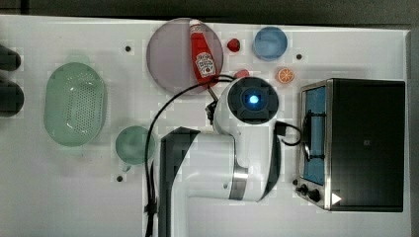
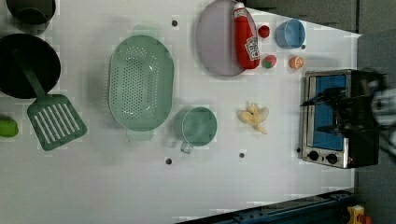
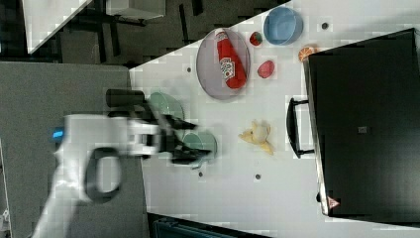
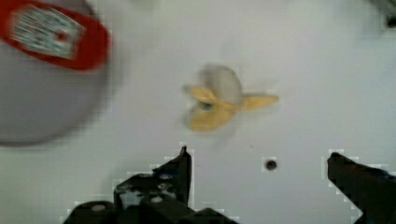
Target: Pick Banana and place it in mug.
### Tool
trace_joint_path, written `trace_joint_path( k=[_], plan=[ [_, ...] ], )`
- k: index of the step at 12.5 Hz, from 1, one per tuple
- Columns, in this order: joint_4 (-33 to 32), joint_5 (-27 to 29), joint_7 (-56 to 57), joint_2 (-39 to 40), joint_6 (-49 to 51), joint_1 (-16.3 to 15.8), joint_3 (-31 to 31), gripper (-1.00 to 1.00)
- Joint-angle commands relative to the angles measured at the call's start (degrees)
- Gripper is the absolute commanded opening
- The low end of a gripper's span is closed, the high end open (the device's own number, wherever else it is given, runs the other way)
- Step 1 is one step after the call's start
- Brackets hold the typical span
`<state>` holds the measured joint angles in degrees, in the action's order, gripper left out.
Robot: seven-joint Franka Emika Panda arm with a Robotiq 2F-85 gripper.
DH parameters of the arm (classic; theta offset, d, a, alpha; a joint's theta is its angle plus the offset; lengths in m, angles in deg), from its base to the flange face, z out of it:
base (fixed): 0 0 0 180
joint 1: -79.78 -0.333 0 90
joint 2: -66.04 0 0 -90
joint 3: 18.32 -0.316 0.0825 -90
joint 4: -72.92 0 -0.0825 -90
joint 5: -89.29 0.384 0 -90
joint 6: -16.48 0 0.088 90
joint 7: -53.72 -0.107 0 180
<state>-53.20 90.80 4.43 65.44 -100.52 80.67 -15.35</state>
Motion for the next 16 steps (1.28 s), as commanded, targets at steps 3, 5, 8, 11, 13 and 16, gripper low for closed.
trace_joint_path(
  k=[3, 5, 8, 11, 13, 16],
  plan=[
    [-9.57, -0.76, 1.60, 2.16, -16.06, -0.12, -0.26, 1.00],
    [-12.27, -0.75, 1.60, 5.45, -21.89, -0.15, -0.32, 1.00],
    [-14.03, -0.75, 1.60, 11.32, -30.33, -0.23, -0.40, 1.00],
    [-14.64, -0.73, 1.60, 17.12, -36.77, -0.27, -0.78, 1.00],
    [-14.72, -0.72, 1.60, 20.01, -40.52, -0.27, -1.33, 1.00],
    [-14.72, -0.69, 1.52, 22.12, -43.40, -0.24, -1.77, 0.65]
  ],
)
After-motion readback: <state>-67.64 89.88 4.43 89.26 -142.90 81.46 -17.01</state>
